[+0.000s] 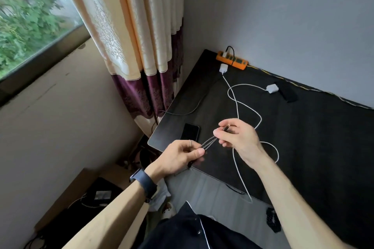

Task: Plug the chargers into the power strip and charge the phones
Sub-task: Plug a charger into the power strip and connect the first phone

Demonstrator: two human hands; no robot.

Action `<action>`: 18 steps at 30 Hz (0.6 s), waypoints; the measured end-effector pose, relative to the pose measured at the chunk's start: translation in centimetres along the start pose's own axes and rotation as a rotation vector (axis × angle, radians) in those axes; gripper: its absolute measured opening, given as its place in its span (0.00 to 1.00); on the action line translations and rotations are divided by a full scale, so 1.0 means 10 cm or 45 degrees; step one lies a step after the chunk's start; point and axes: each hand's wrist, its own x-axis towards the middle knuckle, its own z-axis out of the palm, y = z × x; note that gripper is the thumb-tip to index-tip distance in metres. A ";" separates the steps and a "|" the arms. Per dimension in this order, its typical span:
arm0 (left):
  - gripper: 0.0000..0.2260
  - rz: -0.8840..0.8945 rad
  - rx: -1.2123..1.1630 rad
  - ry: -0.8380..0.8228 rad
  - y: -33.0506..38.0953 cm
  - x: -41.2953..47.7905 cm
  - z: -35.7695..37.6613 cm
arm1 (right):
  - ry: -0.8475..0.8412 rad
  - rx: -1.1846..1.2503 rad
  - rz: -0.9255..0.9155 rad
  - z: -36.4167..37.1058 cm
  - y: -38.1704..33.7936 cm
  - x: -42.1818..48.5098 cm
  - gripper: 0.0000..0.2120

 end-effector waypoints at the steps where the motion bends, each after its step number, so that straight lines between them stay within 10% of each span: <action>1: 0.06 0.004 -0.028 0.022 0.00 0.01 0.02 | 0.043 0.157 0.012 0.02 0.02 -0.02 0.15; 6: 0.10 0.003 -0.137 0.062 -0.04 0.01 0.13 | 0.043 0.646 0.091 0.13 0.19 -0.12 0.16; 18: 0.13 -0.086 -0.121 0.020 -0.15 -0.02 0.22 | 0.156 0.026 -0.038 0.20 0.29 -0.15 0.09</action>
